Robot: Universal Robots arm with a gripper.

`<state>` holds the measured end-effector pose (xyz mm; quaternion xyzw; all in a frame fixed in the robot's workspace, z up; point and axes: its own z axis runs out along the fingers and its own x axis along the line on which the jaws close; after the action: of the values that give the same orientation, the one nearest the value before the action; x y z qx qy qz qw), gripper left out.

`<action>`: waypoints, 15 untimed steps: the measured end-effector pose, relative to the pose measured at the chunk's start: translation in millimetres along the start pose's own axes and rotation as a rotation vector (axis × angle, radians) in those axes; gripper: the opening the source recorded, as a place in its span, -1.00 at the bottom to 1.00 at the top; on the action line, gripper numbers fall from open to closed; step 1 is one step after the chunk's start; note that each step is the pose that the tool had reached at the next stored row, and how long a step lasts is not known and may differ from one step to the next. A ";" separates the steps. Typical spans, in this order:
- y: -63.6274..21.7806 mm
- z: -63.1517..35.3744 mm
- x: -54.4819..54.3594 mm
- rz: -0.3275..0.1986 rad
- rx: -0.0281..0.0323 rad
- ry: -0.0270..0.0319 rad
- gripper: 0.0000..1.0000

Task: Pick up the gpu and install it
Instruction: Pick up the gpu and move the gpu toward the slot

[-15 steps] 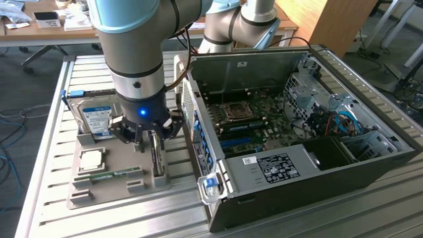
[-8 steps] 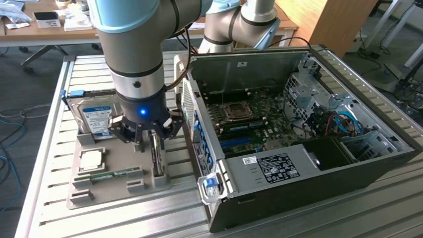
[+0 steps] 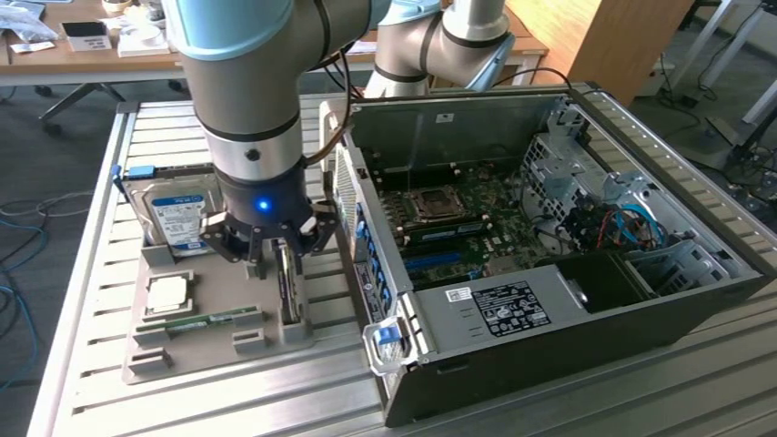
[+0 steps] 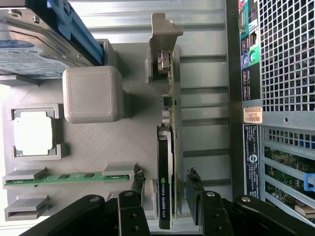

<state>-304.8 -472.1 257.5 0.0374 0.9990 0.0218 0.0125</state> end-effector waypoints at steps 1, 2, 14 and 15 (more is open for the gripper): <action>0.0 0.0 -0.1 0.000 0.0001 0.0001 -0.05; 0.0 0.0 -0.1 0.000 0.0001 0.0001 -0.05; -0.3 6.4 -0.1 0.000 0.0001 0.0000 -0.05; -0.4 6.8 -0.1 0.000 0.0002 0.0002 -0.05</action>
<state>-304.5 -472.1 250.7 0.0374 0.9990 0.0217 0.0124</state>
